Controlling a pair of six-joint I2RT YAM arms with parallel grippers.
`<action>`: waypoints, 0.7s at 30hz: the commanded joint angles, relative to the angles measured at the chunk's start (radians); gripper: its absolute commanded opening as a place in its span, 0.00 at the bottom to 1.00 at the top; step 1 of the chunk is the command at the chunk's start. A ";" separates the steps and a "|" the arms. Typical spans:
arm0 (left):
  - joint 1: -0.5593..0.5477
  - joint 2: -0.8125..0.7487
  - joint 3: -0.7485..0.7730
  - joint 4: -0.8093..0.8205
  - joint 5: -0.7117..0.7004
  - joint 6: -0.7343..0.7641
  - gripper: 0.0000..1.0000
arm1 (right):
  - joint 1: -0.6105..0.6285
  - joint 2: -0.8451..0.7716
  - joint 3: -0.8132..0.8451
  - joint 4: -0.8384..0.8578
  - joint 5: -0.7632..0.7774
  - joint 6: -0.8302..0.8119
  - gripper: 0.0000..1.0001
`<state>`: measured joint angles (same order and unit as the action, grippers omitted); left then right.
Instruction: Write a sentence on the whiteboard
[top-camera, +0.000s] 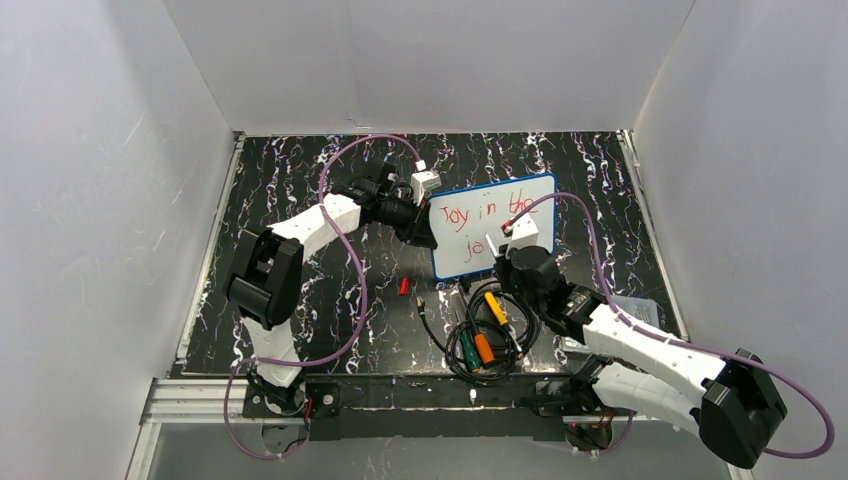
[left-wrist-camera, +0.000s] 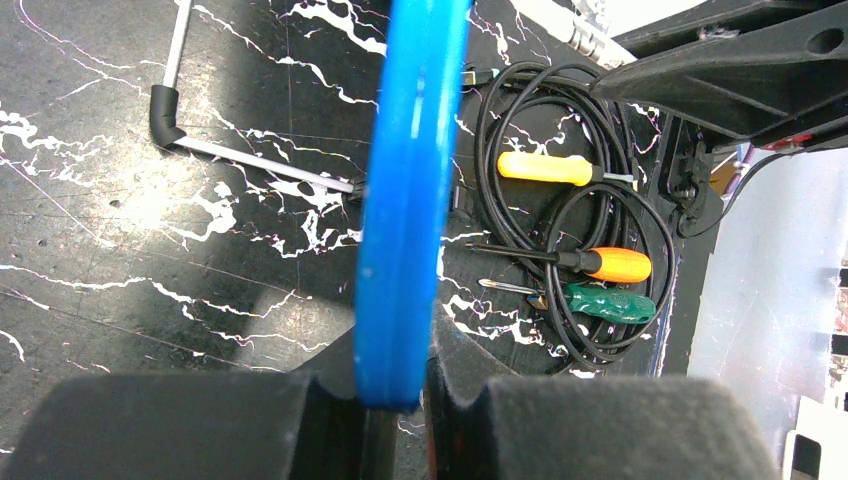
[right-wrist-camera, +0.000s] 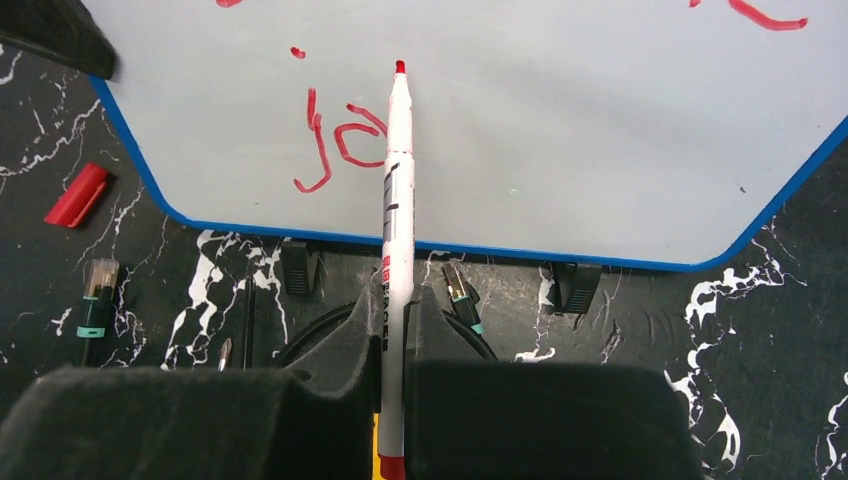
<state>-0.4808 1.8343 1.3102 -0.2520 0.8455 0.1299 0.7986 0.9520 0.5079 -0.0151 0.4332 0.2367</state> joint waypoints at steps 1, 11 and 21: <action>-0.007 -0.056 0.031 -0.017 0.026 0.017 0.00 | -0.004 0.019 0.016 0.038 -0.014 -0.022 0.01; -0.007 -0.052 0.034 -0.016 0.027 0.017 0.00 | -0.005 0.060 0.006 0.025 0.009 0.005 0.01; -0.008 -0.058 0.034 -0.016 0.027 0.015 0.00 | -0.006 0.081 -0.009 -0.023 -0.022 0.048 0.01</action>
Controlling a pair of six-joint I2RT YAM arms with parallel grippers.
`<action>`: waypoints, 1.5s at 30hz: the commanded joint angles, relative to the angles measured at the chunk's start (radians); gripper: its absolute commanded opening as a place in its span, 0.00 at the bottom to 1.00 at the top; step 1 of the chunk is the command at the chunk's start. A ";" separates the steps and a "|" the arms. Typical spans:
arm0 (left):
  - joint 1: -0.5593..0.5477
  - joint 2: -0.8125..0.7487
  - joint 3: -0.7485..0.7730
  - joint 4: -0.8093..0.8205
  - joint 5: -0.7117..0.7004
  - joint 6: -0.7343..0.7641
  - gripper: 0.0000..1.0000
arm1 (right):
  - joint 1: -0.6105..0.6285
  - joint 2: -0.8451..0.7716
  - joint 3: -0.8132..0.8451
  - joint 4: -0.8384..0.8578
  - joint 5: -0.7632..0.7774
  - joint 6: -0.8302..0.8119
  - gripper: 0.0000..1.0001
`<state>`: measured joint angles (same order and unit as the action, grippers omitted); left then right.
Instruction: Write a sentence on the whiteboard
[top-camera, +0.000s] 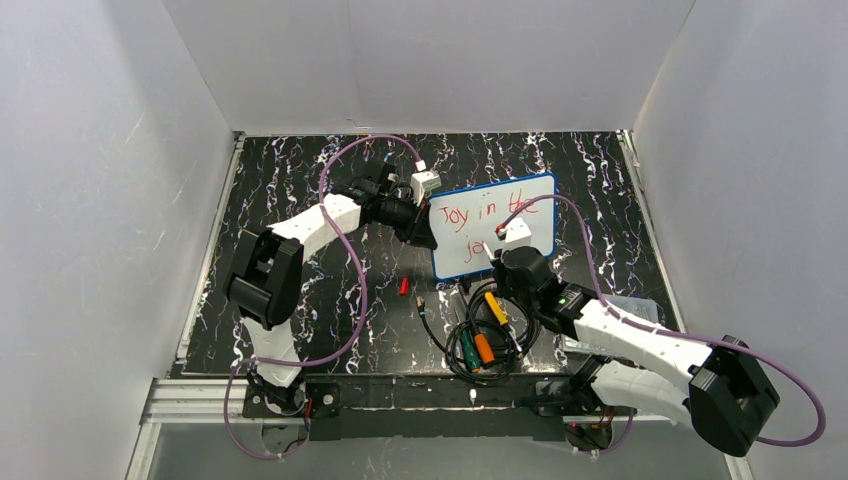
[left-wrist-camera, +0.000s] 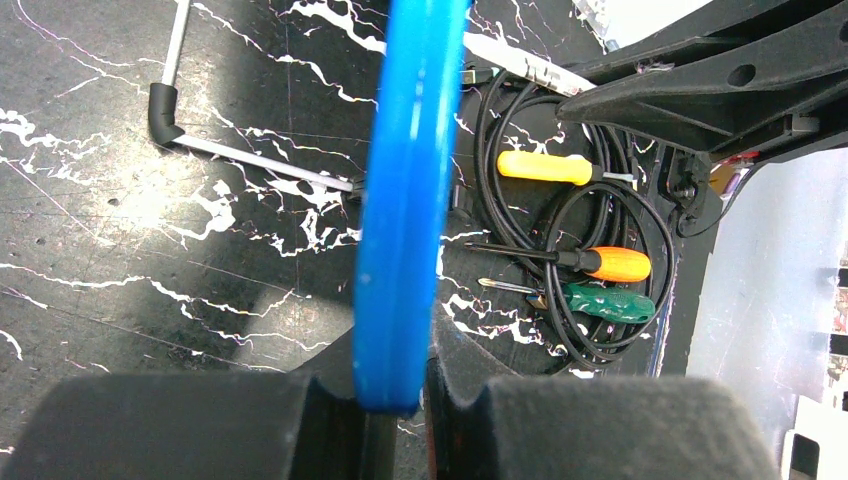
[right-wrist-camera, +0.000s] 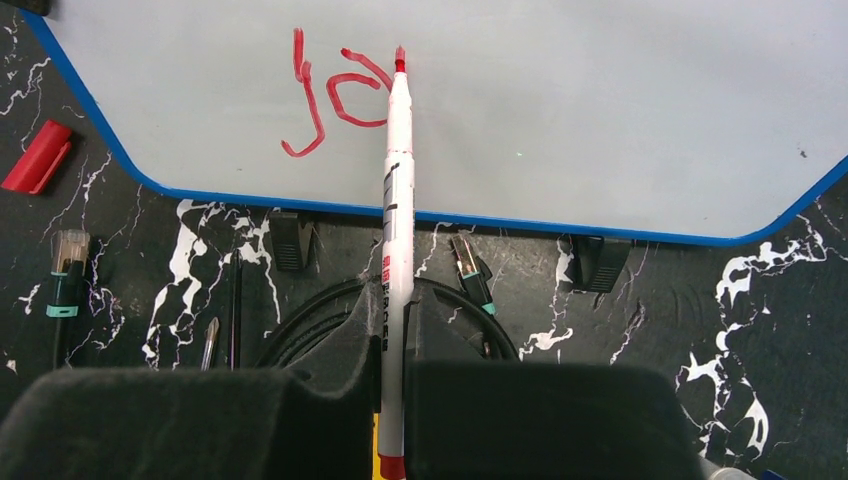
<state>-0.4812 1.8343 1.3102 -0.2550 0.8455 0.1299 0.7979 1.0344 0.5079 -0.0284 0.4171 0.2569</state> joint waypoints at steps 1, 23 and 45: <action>-0.007 -0.058 0.035 -0.013 0.027 0.015 0.00 | -0.005 -0.003 -0.014 -0.014 -0.008 0.035 0.01; -0.007 -0.058 0.035 -0.013 0.028 0.016 0.00 | -0.005 -0.006 0.045 -0.016 0.077 0.009 0.01; -0.007 -0.059 0.035 -0.013 0.030 0.013 0.00 | -0.005 0.016 -0.018 -0.045 0.003 0.108 0.01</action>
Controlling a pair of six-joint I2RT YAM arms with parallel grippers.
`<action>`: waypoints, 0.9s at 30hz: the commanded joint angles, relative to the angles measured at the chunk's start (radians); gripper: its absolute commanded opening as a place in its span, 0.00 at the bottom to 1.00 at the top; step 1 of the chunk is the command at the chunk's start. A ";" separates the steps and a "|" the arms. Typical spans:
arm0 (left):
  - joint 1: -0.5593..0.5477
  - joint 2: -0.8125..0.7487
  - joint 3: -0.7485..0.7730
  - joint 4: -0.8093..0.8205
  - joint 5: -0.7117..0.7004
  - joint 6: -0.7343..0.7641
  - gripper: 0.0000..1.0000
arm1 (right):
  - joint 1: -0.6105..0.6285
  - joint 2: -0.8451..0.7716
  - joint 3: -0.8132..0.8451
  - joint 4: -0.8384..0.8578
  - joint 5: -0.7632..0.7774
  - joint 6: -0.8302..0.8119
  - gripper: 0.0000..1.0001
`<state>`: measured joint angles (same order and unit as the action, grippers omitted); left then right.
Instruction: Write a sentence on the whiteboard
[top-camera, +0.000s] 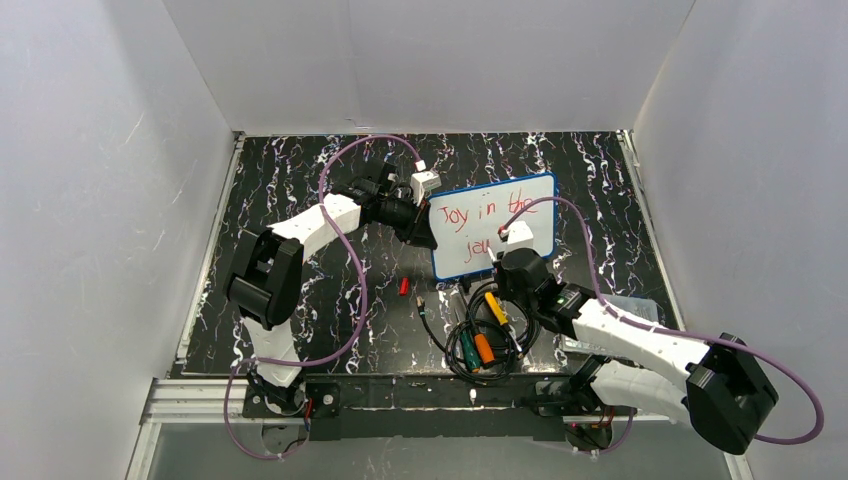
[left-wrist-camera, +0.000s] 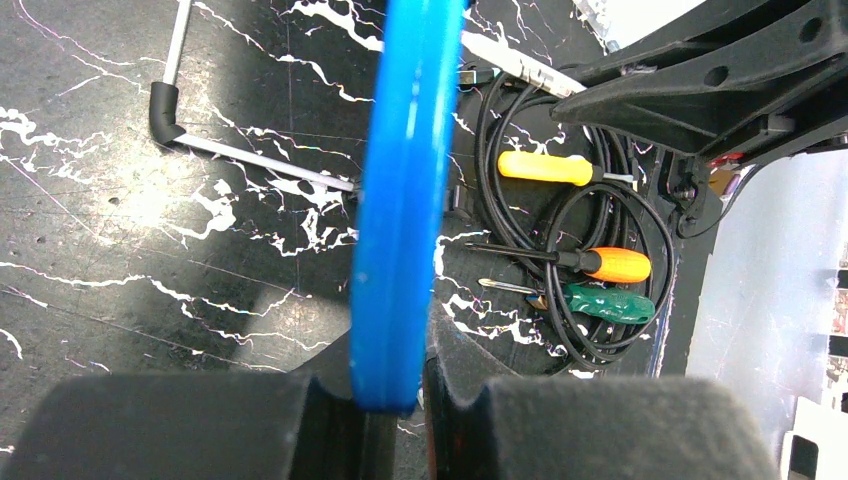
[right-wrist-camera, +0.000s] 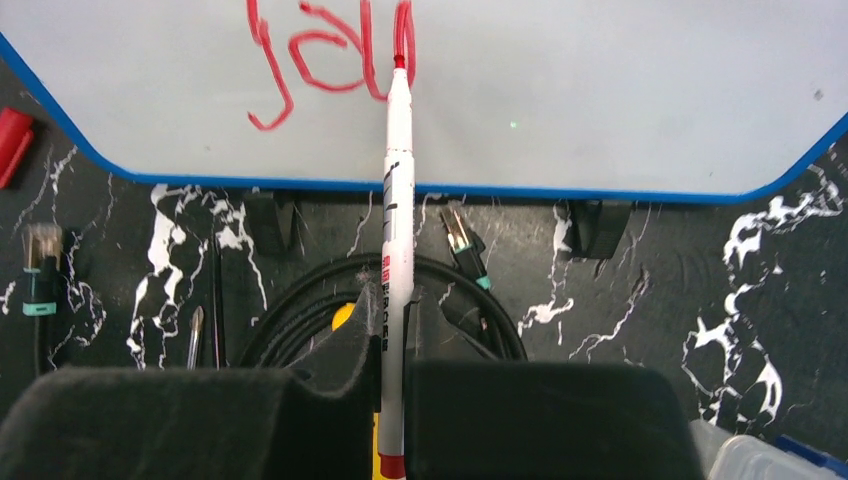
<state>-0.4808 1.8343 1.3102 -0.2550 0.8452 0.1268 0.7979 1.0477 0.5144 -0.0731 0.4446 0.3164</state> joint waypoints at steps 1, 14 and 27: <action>-0.007 -0.060 0.035 -0.013 0.031 0.017 0.00 | -0.005 0.003 -0.027 -0.005 -0.024 0.053 0.01; -0.007 -0.060 0.035 -0.014 0.030 0.016 0.00 | -0.005 -0.085 0.019 -0.047 0.071 0.022 0.01; -0.007 -0.056 0.036 -0.013 0.031 0.017 0.00 | -0.005 -0.030 0.083 0.037 0.088 -0.076 0.01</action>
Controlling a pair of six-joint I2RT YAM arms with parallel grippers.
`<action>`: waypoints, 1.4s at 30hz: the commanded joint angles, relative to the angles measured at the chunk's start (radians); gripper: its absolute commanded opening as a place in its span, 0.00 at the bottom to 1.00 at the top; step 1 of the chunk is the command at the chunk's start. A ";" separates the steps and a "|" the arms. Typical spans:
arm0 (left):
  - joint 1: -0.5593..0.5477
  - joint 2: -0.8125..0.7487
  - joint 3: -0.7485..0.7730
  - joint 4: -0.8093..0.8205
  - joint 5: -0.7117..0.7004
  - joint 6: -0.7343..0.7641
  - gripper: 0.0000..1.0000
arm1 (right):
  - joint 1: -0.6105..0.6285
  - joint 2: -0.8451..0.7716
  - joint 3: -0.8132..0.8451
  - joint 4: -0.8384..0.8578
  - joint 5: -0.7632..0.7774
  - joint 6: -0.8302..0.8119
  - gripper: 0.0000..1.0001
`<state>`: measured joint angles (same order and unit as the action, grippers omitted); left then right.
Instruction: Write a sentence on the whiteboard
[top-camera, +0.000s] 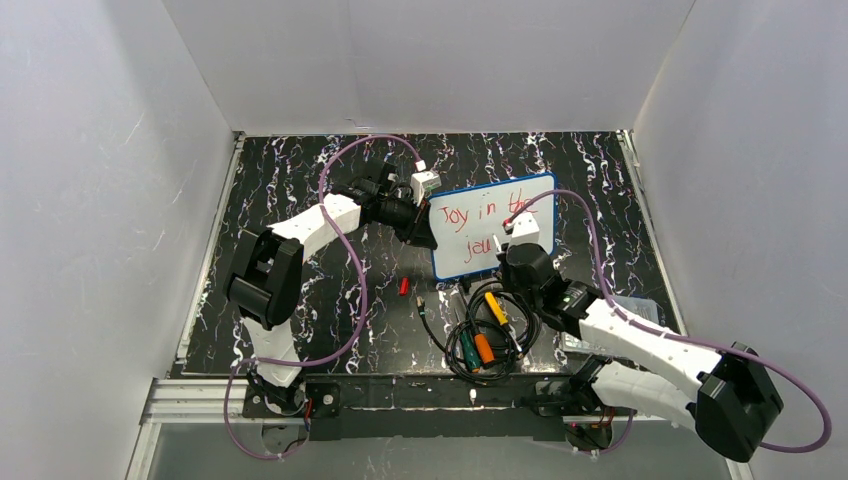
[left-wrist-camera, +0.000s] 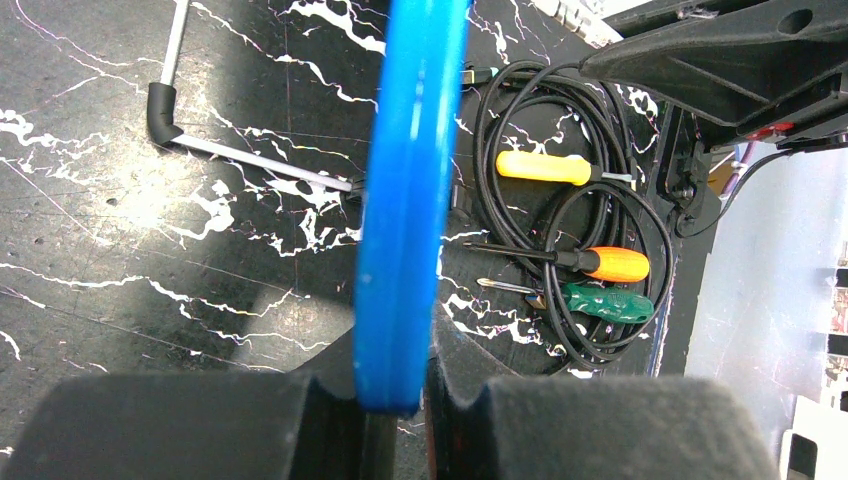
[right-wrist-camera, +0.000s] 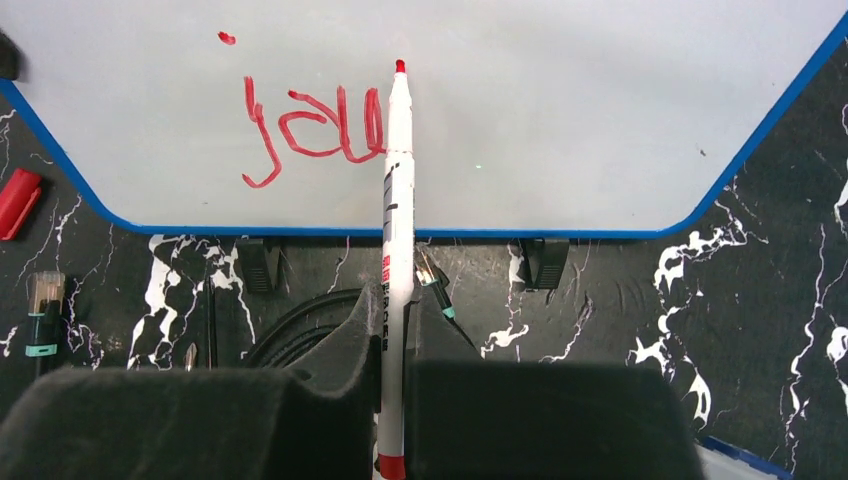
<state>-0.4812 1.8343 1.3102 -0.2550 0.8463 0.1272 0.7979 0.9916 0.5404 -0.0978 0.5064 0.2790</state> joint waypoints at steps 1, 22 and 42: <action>-0.007 -0.056 0.036 -0.013 0.030 0.016 0.00 | -0.005 0.035 0.060 0.063 0.024 -0.040 0.01; -0.007 -0.059 0.038 -0.013 0.031 0.014 0.00 | -0.005 0.056 -0.011 -0.010 0.005 0.071 0.01; -0.006 -0.058 0.037 -0.013 0.031 0.014 0.00 | -0.005 0.032 -0.004 0.053 0.049 0.059 0.01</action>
<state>-0.4812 1.8343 1.3106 -0.2554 0.8463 0.1268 0.7979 1.0374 0.5083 -0.1173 0.5003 0.3603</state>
